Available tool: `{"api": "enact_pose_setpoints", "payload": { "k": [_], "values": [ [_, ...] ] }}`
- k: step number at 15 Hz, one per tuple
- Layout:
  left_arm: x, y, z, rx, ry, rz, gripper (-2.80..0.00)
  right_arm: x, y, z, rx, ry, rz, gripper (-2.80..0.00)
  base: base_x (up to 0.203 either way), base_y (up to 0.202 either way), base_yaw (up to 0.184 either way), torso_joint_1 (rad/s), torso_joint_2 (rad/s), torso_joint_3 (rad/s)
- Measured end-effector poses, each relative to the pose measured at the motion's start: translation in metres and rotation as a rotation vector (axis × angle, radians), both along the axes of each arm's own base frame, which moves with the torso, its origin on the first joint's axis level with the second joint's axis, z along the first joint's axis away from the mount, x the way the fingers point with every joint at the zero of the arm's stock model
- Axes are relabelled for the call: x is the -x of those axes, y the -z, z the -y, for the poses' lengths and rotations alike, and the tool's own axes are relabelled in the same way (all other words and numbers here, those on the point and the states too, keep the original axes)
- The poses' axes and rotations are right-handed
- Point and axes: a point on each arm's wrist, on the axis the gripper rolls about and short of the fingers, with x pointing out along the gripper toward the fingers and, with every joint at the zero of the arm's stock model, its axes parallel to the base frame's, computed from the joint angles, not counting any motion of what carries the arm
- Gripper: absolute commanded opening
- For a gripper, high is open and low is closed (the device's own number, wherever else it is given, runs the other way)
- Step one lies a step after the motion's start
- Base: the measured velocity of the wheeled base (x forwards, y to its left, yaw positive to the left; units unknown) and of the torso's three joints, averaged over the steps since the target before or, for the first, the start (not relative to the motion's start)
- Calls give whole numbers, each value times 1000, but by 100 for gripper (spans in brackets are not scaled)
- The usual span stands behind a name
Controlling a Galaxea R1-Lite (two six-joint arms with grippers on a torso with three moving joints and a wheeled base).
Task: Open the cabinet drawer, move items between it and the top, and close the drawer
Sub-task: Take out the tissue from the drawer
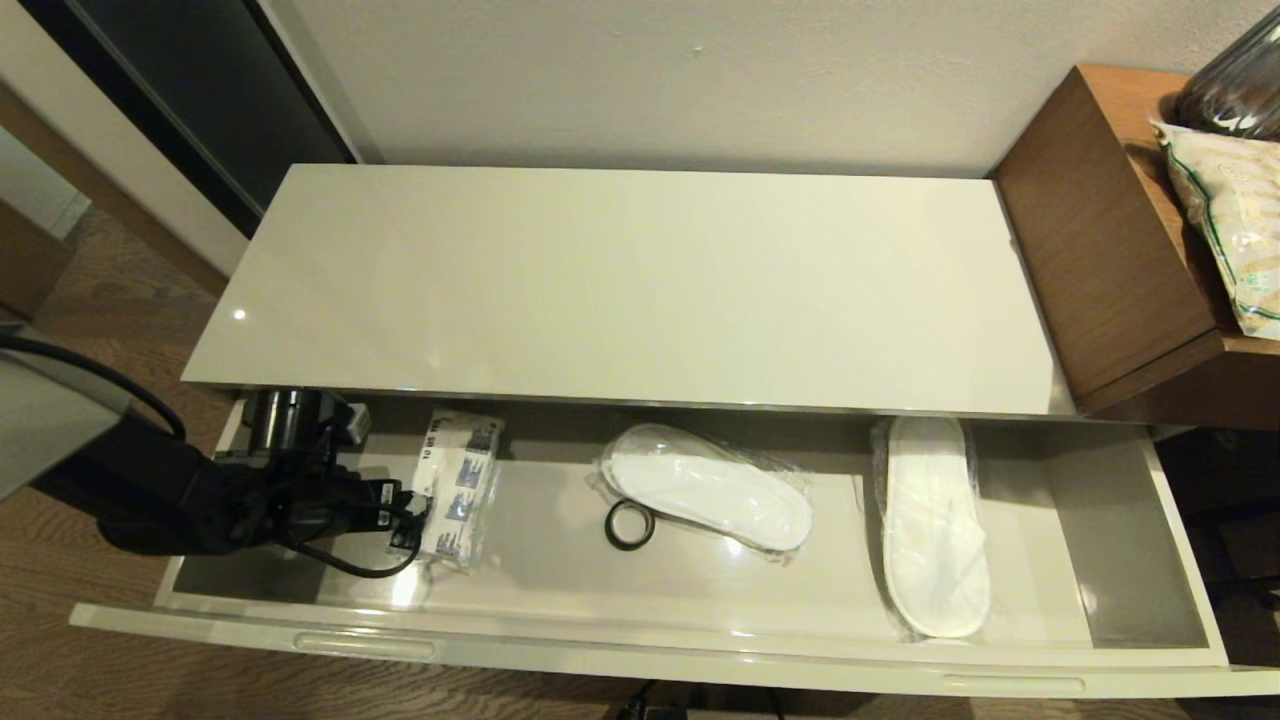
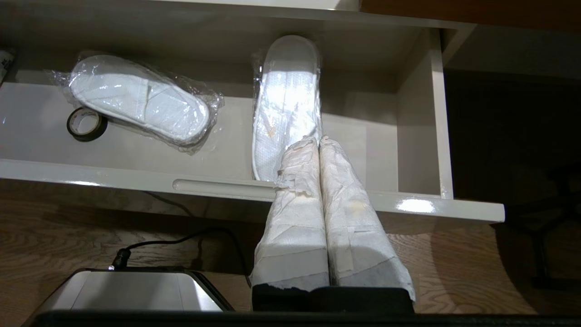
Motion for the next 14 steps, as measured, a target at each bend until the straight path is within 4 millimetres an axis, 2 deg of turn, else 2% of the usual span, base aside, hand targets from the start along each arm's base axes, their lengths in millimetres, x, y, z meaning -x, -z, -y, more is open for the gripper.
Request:
{"api": "enact_pose_setpoints", "payload": {
  "k": [6,11,14],
  "values": [
    [-6,17,0,-2,-3,-32,0,0,0,0,0,0,0,-280,0,0,0,0,0,0],
    [-25,26,0,-3,3,67,0,0,0,0,0,0,0,-280,0,0,0,0,0,0],
    [-27,31,0,-2,3,58,0,0,0,0,0,0,0,-280,0,0,0,0,0,0]
  ]
}}
